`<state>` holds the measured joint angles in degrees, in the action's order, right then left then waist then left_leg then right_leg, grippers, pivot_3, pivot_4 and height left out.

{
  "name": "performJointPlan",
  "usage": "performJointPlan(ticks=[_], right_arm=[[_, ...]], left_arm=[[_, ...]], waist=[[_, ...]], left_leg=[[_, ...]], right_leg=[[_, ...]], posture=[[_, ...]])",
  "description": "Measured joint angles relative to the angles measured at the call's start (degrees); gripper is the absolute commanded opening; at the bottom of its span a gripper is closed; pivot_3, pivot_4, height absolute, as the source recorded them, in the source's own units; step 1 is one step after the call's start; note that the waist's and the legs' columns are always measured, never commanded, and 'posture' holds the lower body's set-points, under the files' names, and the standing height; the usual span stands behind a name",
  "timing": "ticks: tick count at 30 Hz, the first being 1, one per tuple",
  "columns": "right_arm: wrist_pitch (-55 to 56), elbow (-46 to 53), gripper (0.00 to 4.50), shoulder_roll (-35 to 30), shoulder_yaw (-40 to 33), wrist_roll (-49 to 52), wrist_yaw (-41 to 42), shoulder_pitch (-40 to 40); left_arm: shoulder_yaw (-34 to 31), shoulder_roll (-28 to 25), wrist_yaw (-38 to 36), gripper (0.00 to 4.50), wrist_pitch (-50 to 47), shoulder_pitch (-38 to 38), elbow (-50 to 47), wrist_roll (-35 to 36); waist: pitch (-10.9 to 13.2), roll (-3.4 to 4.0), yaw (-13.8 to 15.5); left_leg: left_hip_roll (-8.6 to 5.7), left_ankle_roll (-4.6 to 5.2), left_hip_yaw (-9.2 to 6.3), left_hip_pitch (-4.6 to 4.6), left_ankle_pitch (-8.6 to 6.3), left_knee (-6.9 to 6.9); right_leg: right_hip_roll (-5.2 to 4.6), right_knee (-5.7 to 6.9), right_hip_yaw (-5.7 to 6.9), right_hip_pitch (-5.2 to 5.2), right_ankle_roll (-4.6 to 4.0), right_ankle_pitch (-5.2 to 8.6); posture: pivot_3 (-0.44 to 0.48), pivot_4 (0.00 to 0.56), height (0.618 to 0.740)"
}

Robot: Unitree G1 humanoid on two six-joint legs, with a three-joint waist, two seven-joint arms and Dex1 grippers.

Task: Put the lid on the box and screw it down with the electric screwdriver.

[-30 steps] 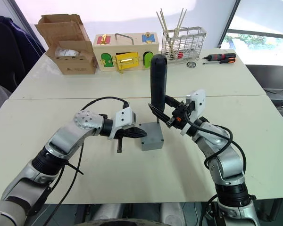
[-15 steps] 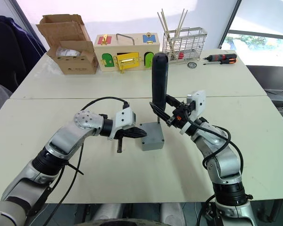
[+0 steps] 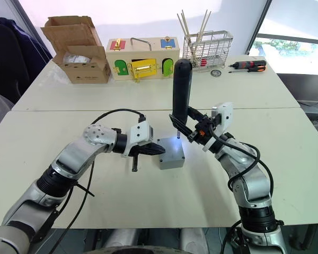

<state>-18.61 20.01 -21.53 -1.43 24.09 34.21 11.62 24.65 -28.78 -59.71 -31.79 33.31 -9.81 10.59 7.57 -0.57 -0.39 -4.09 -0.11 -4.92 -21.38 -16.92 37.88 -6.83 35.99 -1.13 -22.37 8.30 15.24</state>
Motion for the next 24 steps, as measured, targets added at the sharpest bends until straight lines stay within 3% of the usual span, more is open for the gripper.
performJointPlan(ticks=[6,10,15,22,24], right_arm=[[-7.9,1.7,1.84,-4.8,-1.8,3.0,-0.9,4.8],[-22.1,2.4,1.84,-10.3,-10.4,14.5,-5.2,12.4],[-31.4,2.6,1.84,-13.5,-19.4,27.5,-9.5,21.4],[-36.9,-3.4,1.84,-13.6,-21.7,35.1,-16.6,25.8],[-40.2,-6.2,1.84,-16.7,-22.9,37.0,-18.7,27.7]], left_arm=[[-2.3,0.1,0.2,0.0,-2.5,-1.1,-1.5,2.4],[-7.8,-0.5,1.7,0.0,-7.2,-2.4,-4.5,6.6],[-13.4,-0.4,3.9,0.0,-10.7,-0.3,-6.4,11.0],[-13.7,-0.4,3.8,0.0,-10.4,1.4,-7.3,12.4],[-12.6,-0.4,3.0,0.0,-9.6,1.8,-7.3,12.5]], waist=[[0.2,0.18,0.0],[1.2,0.54,0.7],[1.2,0.51,0.8],[1.3,0.53,0.7],[1.3,0.56,1.1]], left_leg=[[-0.02,-0.01,0.0,-0.16,0.01,0.0],[-0.08,-0.14,0.01,-1.17,0.1,0.23],[-0.03,-0.64,0.01,-1.88,0.39,0.17],[-0.07,-0.68,0.15,-1.93,0.45,0.28],[-0.07,-0.68,0.12,-1.96,0.46,0.28]], right_leg=[[-0.05,-0.02,-0.02,-0.13,0.0,0.0],[-0.09,0.21,-0.07,-1.15,-0.01,-0.04],[-0.08,0.26,-0.02,-1.93,-0.01,-0.05],[-0.12,0.26,-0.1,-1.95,-0.11,-0.15],[-0.12,0.26,-0.07,-1.95,-0.1,-0.15]], posture=[[0.0,0.15,0.73],[0.0,0.15,0.73],[0.0,0.15,0.73],[0.0,0.15,0.73],[0.0,0.15,0.73]])
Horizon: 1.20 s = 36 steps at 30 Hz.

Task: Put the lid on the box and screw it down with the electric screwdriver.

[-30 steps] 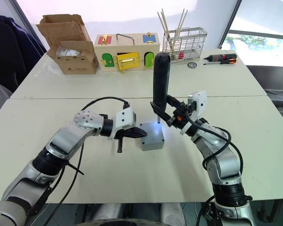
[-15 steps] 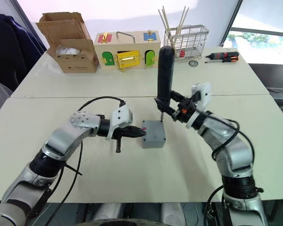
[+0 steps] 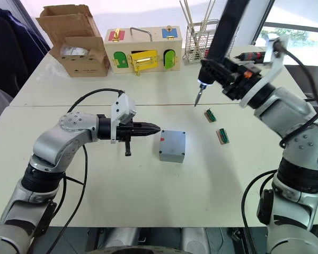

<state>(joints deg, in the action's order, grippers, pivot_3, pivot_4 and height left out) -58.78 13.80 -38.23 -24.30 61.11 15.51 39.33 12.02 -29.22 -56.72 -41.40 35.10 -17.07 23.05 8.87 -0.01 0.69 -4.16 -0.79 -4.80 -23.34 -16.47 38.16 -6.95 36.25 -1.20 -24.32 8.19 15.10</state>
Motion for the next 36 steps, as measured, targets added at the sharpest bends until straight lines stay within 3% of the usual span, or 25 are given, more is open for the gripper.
performJointPlan(ticks=[2,6,10,16,27,32,34,36], right_arm=[[-5.3,-3.1,1.84,-6.3,-0.3,2.0,0.3,1.0],[-13.4,-7.8,1.84,-30.7,5.4,-2.5,12.6,-4.4],[-21.1,-16.8,1.84,-37.2,9.4,-4.2,21.5,-9.2],[-24.7,-25.3,1.84,-38.6,19.7,-11.5,25.9,-11.6],[-22.0,-38.8,1.84,-29.6,36.7,-26.8,32.0,3.2],[-19.6,-43.4,1.84,-28.1,40.6,-32.0,36.0,6.8],[-17.9,-44.6,2.87,-27.8,42.1,-34.0,38.3,7.8],[-16.7,-45.5,3.58,-27.6,42.6,-35.5,39.5,8.5]], left_arm=[[1.7,0.0,-2.0,0.0,0.9,1.1,-0.1,0.1],[7.6,-0.5,-7.5,0.0,4.0,3.0,-3.6,0.0],[12.5,-0.1,-9.3,0.0,7.4,3.0,-4.0,-2.3],[13.9,1.2,-7.5,0.0,8.7,2.7,-4.2,-3.7],[13.6,1.0,-1.3,0.0,4.0,-3.2,-10.1,-3.2],[13.6,1.2,0.9,0.0,2.8,-3.4,-11.0,-3.1],[13.6,1.2,1.8,0.0,2.2,-3.5,-11.5,-3.0],[13.6,1.2,2.2,0.0,1.9,-3.5,-11.6,-3.0]], waist=[[0.1,0.01,0.3],[0.2,0.14,0.7],[0.4,0.11,-1.0],[0.4,0.32,-1.5],[0.5,0.37,-1.0],[0.5,0.36,-1.0],[0.5,0.36,-1.1],[0.5,0.36,-1.2]], left_leg=[[-0.01,0.01,-0.03,-0.1,0.0,0.02],[-0.07,0.32,0.1,-0.17,-0.18,0.01],[-0.01,0.66,0.45,-0.04,-0.37,0.06],[0.06,0.65,0.43,0.1,-0.35,0.09],[-0.02,0.25,0.33,-0.05,-0.12,0.11],[-0.02,0.17,0.32,-0.04,-0.08,0.13],[-0.02,0.16,0.32,-0.04,-0.07,0.13],[-0.03,0.16,0.32,-0.03,-0.07,0.14]], right_leg=[[-0.01,-0.06,0.06,-0.02,0.0,0.0],[-0.08,-0.22,0.1,0.0,0.0,0.01],[-0.14,-0.13,-0.07,0.01,0.01,0.0],[-0.07,0.09,-0.08,-0.01,0.02,-0.01],[-0.07,0.04,-0.11,-0.11,0.05,-0.02],[-0.07,0.03,-0.1,-0.1,0.05,-0.03],[-0.07,0.03,-0.09,-0.09,0.06,-0.03],[-0.07,0.04,-0.09,-0.08,0.06,-0.03]], posture=[[0.0,0.15,0.73],[0.0,0.15,0.73],[0.0,0.15,0.73],[0.0,0.15,0.73],[0.0,0.15,0.73],[0.0,0.15,0.73],[0.0,0.15,0.73],[0.0,0.15,0.73]])
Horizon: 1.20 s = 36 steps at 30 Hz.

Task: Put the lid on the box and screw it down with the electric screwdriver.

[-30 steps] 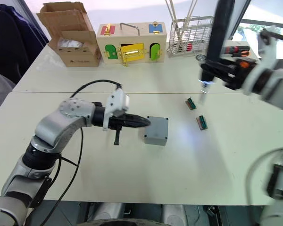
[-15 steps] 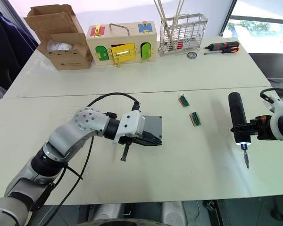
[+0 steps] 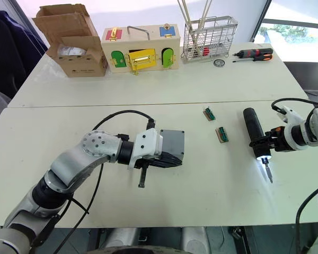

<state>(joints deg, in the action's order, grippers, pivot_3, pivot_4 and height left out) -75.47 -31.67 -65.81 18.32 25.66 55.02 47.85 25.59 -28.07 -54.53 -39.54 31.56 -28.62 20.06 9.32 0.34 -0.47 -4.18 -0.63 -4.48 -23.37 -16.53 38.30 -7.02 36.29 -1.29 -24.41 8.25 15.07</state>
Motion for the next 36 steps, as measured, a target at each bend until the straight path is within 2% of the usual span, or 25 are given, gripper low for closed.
performJointPlan(ticks=[3,10,13,15,16,19,21,24,25,30,36], right_arm=[[1.2,-0.7,4.49,0.1,0.6,-2.4,1.6,0.6],[4.3,-4.7,4.49,2.6,-1.2,-6.8,0.7,3.3],[14.3,-3.9,4.49,5.0,-10.1,-7.0,-3.4,5.5],[17.4,1.9,4.49,5.4,-15.3,-5.2,-3.4,5.0],[17.9,8.4,4.49,5.4,-18.3,-3.2,-2.2,2.7],[16.9,27.9,4.49,5.3,-23.5,4.2,3.0,-9.8],[16.2,41.1,4.49,6.0,-24.2,9.0,5.7,-20.6],[17.2,52.0,4.49,6.3,-23.0,10.5,5.8,-29.8],[18.1,54.7,4.49,6.4,-23.0,10.4,5.3,-31.4],[21.6,59.2,4.49,12.3,-18.8,8.5,0.5,-36.5],[23.1,58.4,4.49,17.9,-14.1,5.3,-5.1,-36.2]], left_arm=[[-0.1,-0.2,0.6,0.0,-0.2,-0.1,0.0,0.2],[-3.8,-2.0,2.3,0.0,-0.1,0.2,1.4,0.4],[-8.2,-4.2,3.8,0.0,-0.2,1.5,4.4,0.2],[-10.3,-5.9,4.5,0.0,-0.3,2.3,5.8,-0.3],[-11.2,-7.0,4.8,0.0,-0.4,2.5,6.1,-0.7],[-10.6,-10.9,4.6,0.0,-0.9,1.8,6.4,-2.8],[-8.9,-13.7,4.3,0.0,-0.8,0.2,6.7,-5.2],[-7.9,-12.7,4.5,0.0,-1.2,-1.0,6.7,-5.9],[-7.4,-12.7,4.5,0.0,-1.2,-1.1,6.5,-6.1],[-4.6,-11.6,4.5,0.0,-0.8,-3.1,7.3,-7.8],[-3.8,-5.3,5.0,0.0,0.5,-3.7,12.1,-7.9]], waist=[[0.0,0.0,0.0],[0.0,-0.02,0.0],[0.0,0.02,-0.2],[0.0,0.01,-0.3],[0.0,-0.02,-0.2],[0.0,-0.08,0.3],[0.0,-0.07,0.8],[0.0,-0.08,1.4],[0.0,-0.08,1.3],[-0.1,-0.27,1.3],[-0.1,-0.3,1.2]], left_leg=[[0.0,0.0,-0.03,0.0,0.0,0.0],[-0.02,-0.04,-0.03,0.0,0.02,0.03],[0.0,-0.06,-0.02,0.0,0.03,-0.05],[0.02,-0.07,-0.05,0.0,0.03,-0.13],[0.05,-0.07,-0.15,-0.02,0.03,-0.17],[0.09,-0.08,-0.36,-0.06,0.02,-0.17],[0.05,-0.08,-0.28,-0.06,0.02,-0.08],[-0.05,0.05,-0.21,-0.1,-0.05,0.51],[-0.05,0.42,-0.21,-0.09,-0.26,0.7],[-0.02,0.39,-0.26,0.01,-0.27,0.74],[-0.02,0.15,-0.25,-0.07,-0.13,0.74]], right_leg=[[0.0,0.0,0.02,0.0,0.0,0.0],[0.0,0.02,0.01,0.02,0.0,-0.01],[0.02,0.06,0.02,-0.09,0.0,-0.01],[0.1,0.05,0.04,-0.13,0.01,0.0],[0.13,0.05,0.13,-0.13,0.01,0.0],[0.15,0.05,0.29,-0.06,0.0,0.0],[0.09,0.08,0.22,-0.04,0.01,0.0],[0.0,0.25,0.15,0.11,0.08,-0.05],[0.0,0.33,0.15,0.21,0.09,-0.05],[0.05,0.33,0.18,0.32,0.1,-0.05],[0.04,0.36,0.16,0.19,0.1,-0.05]], posture=[[0.0,0.15,0.73],[0.0,0.15,0.73],[0.0,0.15,0.73],[0.0,0.15,0.73],[0.0,0.15,0.73],[0.0,0.15,0.73],[0.0,0.15,0.73],[0.0,0.15,0.73],[0.0,0.15,0.73],[0.0,0.15,0.73],[0.0,0.15,0.73]])
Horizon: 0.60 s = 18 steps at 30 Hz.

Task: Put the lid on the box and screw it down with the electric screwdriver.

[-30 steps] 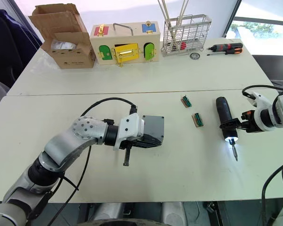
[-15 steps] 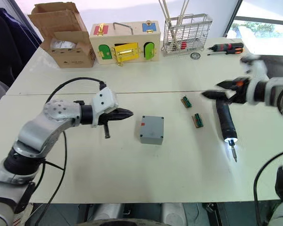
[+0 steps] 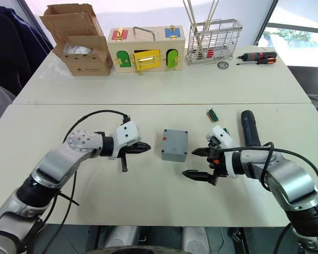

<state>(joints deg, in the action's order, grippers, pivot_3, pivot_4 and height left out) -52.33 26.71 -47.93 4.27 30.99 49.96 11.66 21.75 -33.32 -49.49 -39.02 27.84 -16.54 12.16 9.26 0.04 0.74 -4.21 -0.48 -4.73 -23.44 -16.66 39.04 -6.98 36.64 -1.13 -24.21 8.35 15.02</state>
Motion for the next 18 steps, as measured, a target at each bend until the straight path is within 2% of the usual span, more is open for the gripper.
performJointPlan(ticks=[7,15,18], right_arm=[[-0.9,-0.2,4.49,4.3,1.6,-0.4,-3.1,0.4],[-8.4,6.3,4.49,4.8,2.0,4.2,-5.2,-1.0],[-10.9,7.3,4.49,3.8,0.1,5.5,-6.4,-1.0]], left_arm=[[1.7,4.0,-0.6,0.0,3.7,2.4,5.9,-1.7],[2.8,9.1,-0.2,0.0,10.8,7.3,16.6,-6.8],[3.7,9.1,0.0,0.0,12.2,7.9,18.2,-8.7]], waist=[[0.0,0.0,0.0],[0.0,0.0,0.2],[0.0,-0.01,0.0]], left_leg=[[-0.01,-0.01,0.0,0.0,0.0,0.0],[-0.05,0.0,-0.01,-0.01,0.0,0.03],[-0.05,0.01,0.0,-0.01,-0.01,0.02]], right_leg=[[0.0,0.02,-0.01,-0.02,0.0,0.0],[-0.02,0.02,0.0,0.01,0.0,0.0],[-0.02,0.03,-0.01,-0.01,0.0,0.0]], posture=[[0.0,0.15,0.73],[0.0,0.15,0.73],[0.0,0.15,0.73]])
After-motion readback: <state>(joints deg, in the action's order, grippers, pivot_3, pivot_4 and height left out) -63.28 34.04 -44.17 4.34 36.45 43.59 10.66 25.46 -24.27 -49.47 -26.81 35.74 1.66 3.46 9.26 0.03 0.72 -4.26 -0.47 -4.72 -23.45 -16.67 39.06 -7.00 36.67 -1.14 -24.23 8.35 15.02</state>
